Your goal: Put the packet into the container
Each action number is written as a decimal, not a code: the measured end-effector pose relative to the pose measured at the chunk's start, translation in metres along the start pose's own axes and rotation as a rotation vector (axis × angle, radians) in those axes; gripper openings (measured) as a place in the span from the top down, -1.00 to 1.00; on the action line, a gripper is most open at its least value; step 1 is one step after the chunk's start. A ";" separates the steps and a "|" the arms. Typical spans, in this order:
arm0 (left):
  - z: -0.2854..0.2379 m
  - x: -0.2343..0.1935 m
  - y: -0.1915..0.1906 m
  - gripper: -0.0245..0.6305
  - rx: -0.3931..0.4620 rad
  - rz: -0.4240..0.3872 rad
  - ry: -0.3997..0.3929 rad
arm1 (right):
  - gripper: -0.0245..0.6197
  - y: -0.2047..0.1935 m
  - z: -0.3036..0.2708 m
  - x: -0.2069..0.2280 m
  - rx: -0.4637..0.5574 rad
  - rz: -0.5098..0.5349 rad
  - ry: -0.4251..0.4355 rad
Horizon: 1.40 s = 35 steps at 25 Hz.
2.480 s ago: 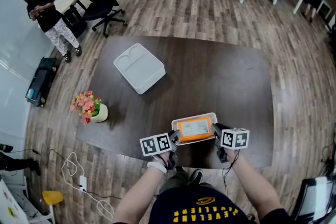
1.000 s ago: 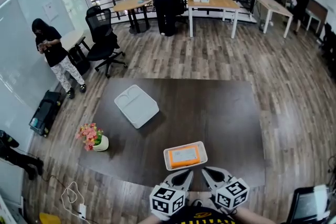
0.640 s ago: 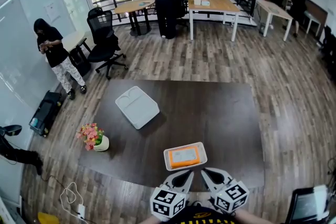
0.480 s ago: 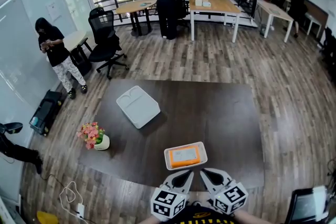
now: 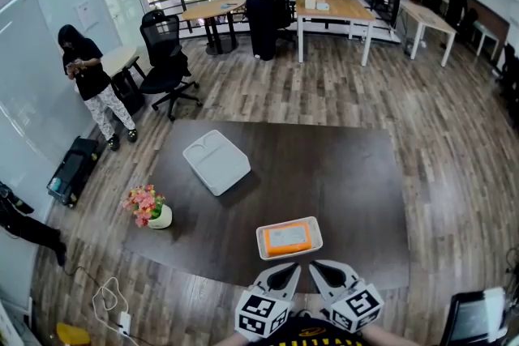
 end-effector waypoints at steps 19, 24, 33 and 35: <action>0.005 -0.002 -0.001 0.93 -0.002 -0.008 -0.007 | 0.89 0.000 -0.003 -0.010 0.011 0.016 0.019; 0.006 -0.004 0.000 0.93 -0.002 -0.012 -0.005 | 0.89 0.002 -0.004 -0.012 0.011 0.011 0.014; 0.004 -0.004 0.000 0.93 -0.007 -0.016 -0.006 | 0.89 -0.001 -0.005 -0.006 0.028 0.016 0.012; 0.003 -0.005 0.000 0.93 -0.006 -0.020 -0.008 | 0.89 0.000 -0.005 -0.007 0.017 0.004 0.007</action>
Point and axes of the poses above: the fingertips, and each gripper's own axes: z backward along the fingers, x to its right, y out of its top, the point moved 2 cm from there along z, backward along the fingers, and after that the axes turned 10 degrees about x, right-handed, at the moved point
